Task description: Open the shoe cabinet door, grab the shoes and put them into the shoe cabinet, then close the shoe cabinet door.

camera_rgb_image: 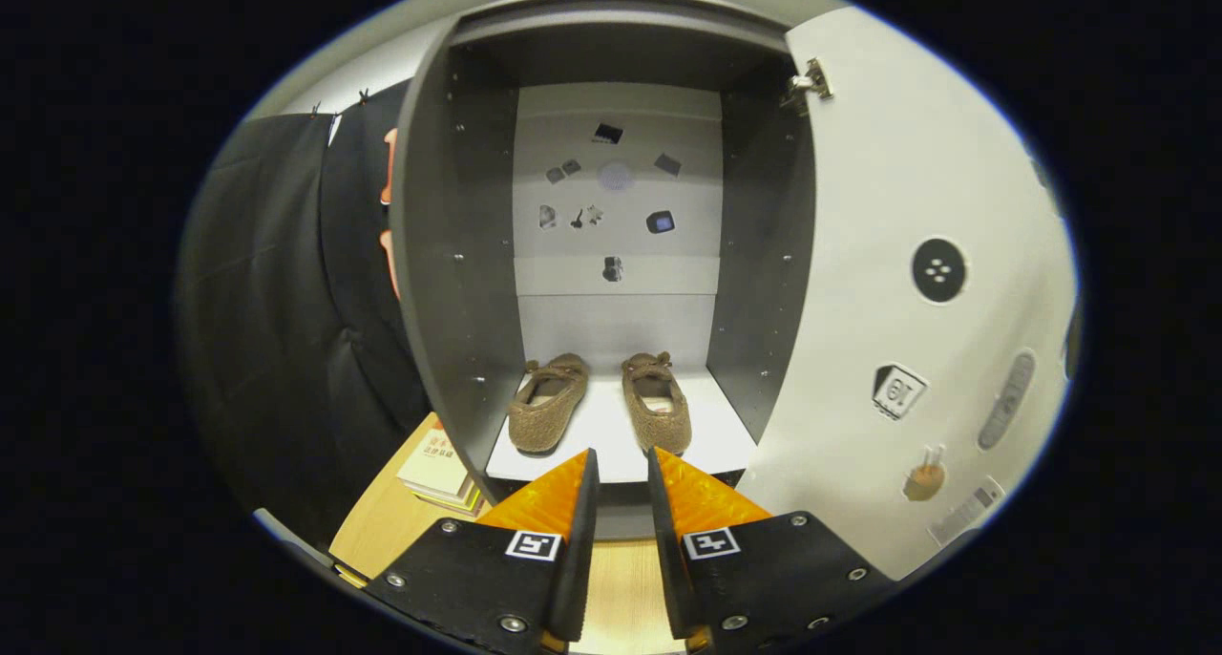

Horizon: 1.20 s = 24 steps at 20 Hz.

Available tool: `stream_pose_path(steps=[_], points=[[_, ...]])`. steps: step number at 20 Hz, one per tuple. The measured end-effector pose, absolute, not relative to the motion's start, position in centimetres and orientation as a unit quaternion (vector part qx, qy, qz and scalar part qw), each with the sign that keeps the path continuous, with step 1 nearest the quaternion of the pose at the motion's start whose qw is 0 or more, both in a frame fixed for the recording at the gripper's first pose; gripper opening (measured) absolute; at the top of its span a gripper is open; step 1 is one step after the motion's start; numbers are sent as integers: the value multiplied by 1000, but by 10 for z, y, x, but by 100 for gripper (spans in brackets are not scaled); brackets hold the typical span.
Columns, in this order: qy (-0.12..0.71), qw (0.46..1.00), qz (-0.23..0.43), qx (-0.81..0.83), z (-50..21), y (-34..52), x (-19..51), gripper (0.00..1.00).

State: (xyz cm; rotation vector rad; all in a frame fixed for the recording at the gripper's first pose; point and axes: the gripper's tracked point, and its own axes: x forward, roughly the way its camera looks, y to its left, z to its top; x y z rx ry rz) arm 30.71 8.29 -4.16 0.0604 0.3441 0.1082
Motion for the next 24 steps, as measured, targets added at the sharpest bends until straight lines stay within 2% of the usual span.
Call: stream_pose_path(steps=[8, 14, 24], points=[[150, 987, 41, 23, -28, 60, 199, 44], [143, 989, 25, 32, -29, 39, 143, 45], [143, 988, -42, 29, -44, -70, 59, 53]])
